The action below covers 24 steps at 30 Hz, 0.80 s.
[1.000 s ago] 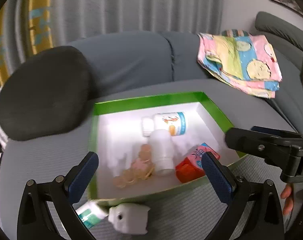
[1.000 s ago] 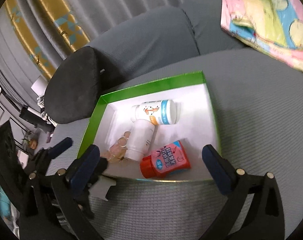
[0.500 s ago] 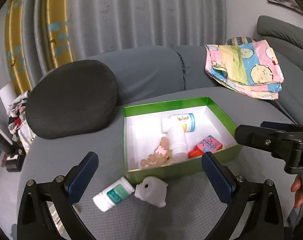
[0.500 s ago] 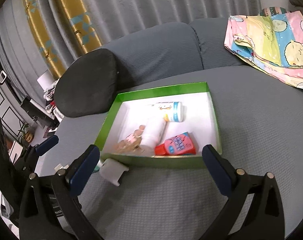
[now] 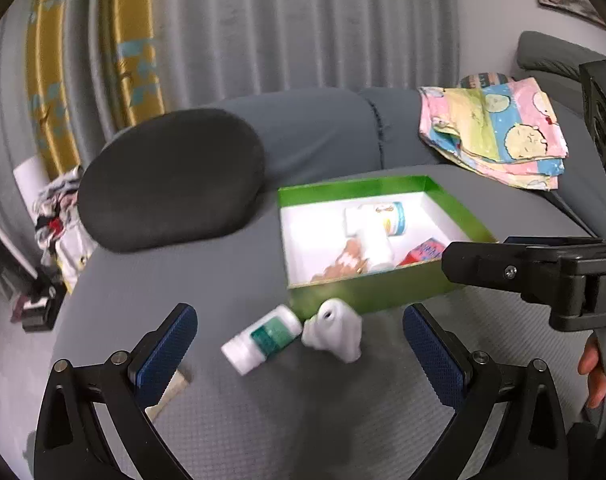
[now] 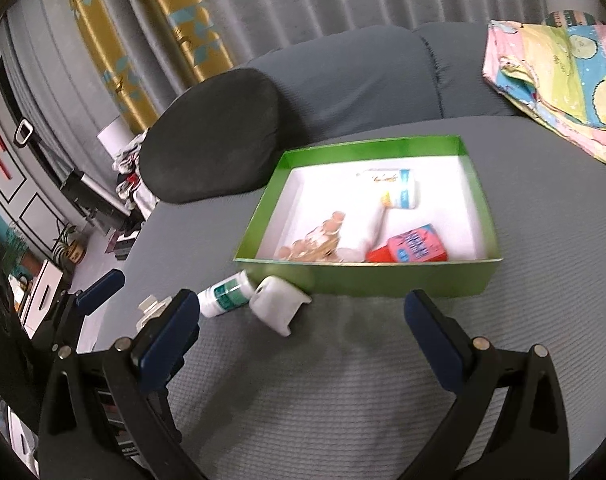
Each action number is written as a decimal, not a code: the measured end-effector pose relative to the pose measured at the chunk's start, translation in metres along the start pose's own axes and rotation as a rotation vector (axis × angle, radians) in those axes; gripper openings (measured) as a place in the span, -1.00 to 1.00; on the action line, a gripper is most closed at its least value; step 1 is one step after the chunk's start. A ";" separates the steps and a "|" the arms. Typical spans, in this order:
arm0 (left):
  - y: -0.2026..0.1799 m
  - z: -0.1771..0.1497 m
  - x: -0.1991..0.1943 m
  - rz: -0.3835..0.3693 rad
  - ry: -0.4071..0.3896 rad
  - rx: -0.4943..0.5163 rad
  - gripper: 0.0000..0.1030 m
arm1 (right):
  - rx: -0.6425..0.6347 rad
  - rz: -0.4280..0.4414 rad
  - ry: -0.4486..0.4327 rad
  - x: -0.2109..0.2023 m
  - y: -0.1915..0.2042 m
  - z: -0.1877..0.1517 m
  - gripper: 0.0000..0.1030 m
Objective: Organize rigid objects
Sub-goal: 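Move the right gripper to the white inhaler-shaped device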
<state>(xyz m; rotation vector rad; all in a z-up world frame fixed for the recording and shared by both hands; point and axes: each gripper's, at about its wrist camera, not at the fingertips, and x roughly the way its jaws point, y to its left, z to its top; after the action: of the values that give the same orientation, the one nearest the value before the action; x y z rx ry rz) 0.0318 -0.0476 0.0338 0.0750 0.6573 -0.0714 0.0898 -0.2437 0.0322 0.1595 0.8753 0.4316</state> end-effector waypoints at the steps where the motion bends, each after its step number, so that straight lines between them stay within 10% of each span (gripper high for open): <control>1: 0.003 -0.003 0.001 0.002 0.005 -0.006 0.99 | -0.002 0.003 0.006 0.002 0.002 -0.001 0.98; 24: 0.075 -0.082 0.049 -0.162 0.201 -0.156 0.99 | 0.044 0.112 0.271 0.091 0.024 -0.043 0.98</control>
<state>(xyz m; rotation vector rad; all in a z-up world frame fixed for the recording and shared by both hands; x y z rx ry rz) 0.0277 0.0320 -0.0575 -0.1231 0.8671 -0.1701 0.1007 -0.1843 -0.0521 0.1943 1.1461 0.5471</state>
